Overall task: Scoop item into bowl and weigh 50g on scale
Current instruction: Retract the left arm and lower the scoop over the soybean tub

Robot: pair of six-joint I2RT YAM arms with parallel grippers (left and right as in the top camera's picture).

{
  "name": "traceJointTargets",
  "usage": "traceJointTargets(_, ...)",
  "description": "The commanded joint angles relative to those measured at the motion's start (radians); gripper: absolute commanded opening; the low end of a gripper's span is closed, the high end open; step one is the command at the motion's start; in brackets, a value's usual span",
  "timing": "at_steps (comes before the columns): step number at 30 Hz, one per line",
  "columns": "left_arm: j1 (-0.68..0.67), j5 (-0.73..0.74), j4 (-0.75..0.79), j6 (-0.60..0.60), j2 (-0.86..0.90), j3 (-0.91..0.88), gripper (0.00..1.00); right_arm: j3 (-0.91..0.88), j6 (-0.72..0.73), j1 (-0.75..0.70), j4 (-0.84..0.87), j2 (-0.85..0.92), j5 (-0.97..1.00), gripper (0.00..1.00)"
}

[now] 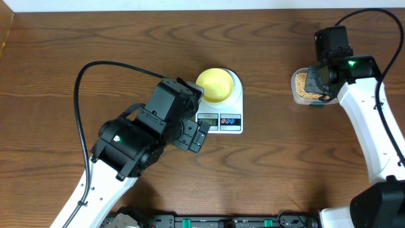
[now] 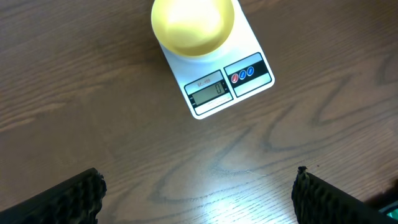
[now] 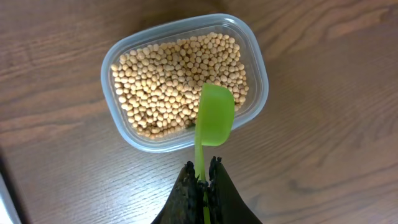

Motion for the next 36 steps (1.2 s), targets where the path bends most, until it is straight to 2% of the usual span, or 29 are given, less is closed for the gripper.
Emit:
traceJointTargets(1, 0.003, -0.011, -0.006, 0.0, -0.002, 0.011, 0.98, -0.036, 0.0, -0.019, 0.042, 0.007, 0.046, 0.01)
traceJointTargets(7, 0.003, -0.011, -0.006, 0.0, -0.002, 0.011, 0.98, -0.098, -0.035, -0.072, 0.124, 0.011, 0.098, 0.01)
traceJointTargets(16, 0.003, -0.011, -0.006, 0.0, -0.002, 0.011, 0.98, -0.108, -0.1, -0.126, 0.22, 0.013, 0.074, 0.01)
traceJointTargets(27, 0.003, -0.011, -0.006, 0.0, -0.002, 0.011, 0.98, -0.11, -0.111, -0.126, 0.241, 0.11, 0.047, 0.01)
traceJointTargets(36, 0.003, -0.011, -0.006, 0.0, -0.002, 0.011, 0.98, -0.11, -0.121, -0.124, 0.212, 0.158, -0.062, 0.01)
